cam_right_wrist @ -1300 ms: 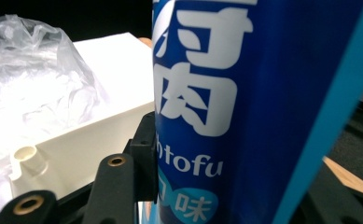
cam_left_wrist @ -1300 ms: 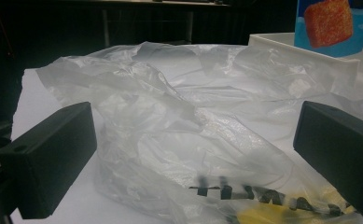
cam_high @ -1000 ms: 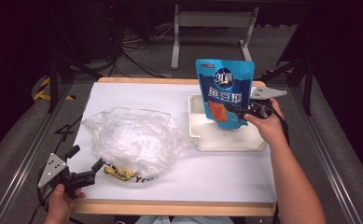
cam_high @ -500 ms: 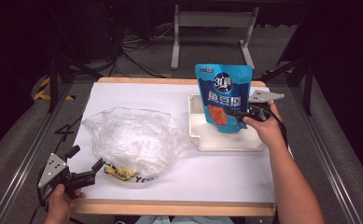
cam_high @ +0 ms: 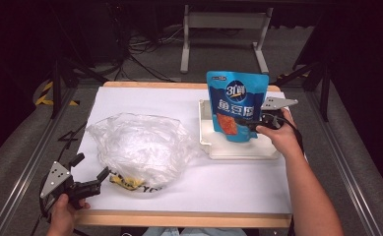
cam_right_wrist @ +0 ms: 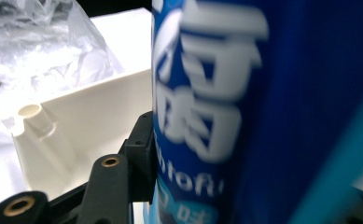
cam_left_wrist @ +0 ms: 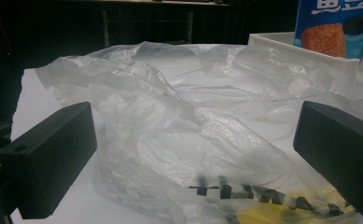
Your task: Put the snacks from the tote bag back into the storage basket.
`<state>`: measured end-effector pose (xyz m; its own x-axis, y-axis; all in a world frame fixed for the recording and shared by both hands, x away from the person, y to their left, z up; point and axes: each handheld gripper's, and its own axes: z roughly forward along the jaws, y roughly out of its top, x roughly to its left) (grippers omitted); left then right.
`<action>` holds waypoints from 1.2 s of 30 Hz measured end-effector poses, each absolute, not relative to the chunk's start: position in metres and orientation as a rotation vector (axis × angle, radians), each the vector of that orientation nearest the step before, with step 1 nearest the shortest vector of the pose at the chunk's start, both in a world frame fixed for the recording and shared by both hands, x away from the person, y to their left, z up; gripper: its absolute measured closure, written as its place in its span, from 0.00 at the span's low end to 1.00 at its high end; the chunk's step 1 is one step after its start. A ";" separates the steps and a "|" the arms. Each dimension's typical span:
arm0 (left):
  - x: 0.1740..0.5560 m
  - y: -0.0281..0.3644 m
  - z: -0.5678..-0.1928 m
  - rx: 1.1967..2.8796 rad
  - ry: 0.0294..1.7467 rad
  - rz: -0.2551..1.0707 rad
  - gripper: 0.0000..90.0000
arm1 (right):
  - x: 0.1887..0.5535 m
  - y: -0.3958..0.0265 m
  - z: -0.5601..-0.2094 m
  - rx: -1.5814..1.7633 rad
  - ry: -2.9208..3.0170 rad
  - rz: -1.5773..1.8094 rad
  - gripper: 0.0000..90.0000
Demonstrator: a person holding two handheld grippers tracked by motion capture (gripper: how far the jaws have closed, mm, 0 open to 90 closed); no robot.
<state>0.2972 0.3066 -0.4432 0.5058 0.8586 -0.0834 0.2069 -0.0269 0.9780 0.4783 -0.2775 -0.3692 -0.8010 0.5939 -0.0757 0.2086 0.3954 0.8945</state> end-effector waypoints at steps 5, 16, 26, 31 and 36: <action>0.298 0.306 -0.444 1.533 0.952 0.677 0.00 | 0.479 -0.283 -0.369 0.721 2.279 1.376 0.56; 0.298 0.306 -0.444 1.532 0.954 0.678 0.00 | 0.483 -0.288 -0.365 0.711 2.341 1.230 0.51; 0.297 0.307 -0.443 1.543 0.958 0.674 0.00 | 0.482 -0.298 -0.356 0.692 2.337 1.100 0.39; 0.298 0.307 -0.443 1.545 0.959 0.675 0.00 | 0.481 -0.304 -0.358 0.735 2.320 1.100 0.36; 0.298 0.306 -0.443 1.545 0.959 0.675 0.00 | 0.479 -0.304 -0.359 0.759 2.304 1.124 0.31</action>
<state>0.2976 0.3062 -0.4435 0.5026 0.8605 -0.0838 0.2112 -0.0282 0.9770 0.4785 -0.3044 -0.3585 -0.7400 0.6525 -0.1631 0.2732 0.5132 0.8136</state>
